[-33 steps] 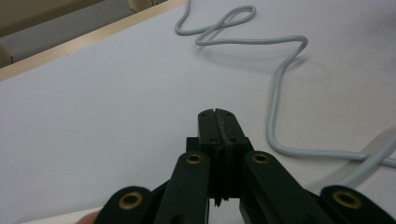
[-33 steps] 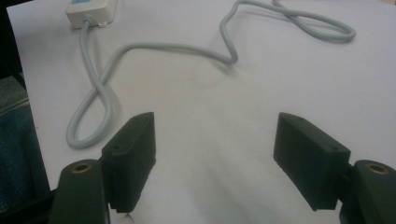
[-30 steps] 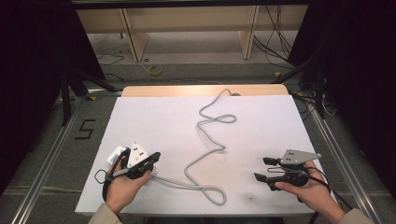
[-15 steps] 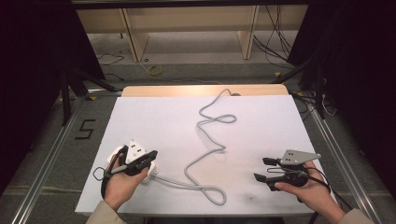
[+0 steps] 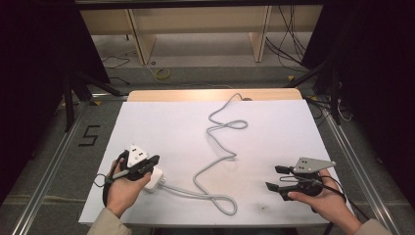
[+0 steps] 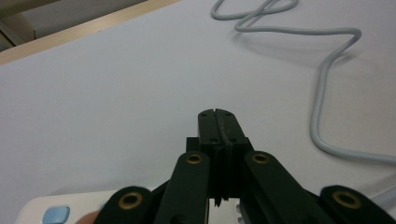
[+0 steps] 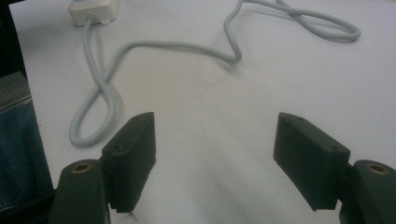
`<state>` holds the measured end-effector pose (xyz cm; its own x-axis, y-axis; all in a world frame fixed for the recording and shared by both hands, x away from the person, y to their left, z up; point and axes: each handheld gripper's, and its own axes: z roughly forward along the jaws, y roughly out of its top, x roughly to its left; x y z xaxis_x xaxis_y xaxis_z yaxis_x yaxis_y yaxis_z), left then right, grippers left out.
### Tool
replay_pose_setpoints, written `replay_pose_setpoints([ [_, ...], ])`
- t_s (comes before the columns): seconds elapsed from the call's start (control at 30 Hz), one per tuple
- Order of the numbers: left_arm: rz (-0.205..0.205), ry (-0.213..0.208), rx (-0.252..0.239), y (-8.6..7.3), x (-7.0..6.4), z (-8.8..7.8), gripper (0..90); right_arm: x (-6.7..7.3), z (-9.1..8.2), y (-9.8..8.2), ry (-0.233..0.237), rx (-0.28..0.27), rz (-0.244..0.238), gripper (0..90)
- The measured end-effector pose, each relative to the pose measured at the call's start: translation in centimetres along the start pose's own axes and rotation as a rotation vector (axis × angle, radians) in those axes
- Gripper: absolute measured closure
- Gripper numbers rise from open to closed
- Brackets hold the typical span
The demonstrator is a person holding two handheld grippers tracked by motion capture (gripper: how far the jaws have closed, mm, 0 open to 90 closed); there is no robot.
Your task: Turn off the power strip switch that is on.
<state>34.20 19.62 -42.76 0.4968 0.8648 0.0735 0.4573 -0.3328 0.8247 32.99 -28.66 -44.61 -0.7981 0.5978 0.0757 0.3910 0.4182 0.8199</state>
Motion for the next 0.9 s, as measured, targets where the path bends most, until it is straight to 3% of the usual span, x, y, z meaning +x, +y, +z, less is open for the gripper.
replay_pose_setpoints([
  [0.9,-0.029,0.104,0.067,-0.8,2.7,0.5,89.9,0.1,0.0,0.0,0.003,0.006,0.001,30.1],
])
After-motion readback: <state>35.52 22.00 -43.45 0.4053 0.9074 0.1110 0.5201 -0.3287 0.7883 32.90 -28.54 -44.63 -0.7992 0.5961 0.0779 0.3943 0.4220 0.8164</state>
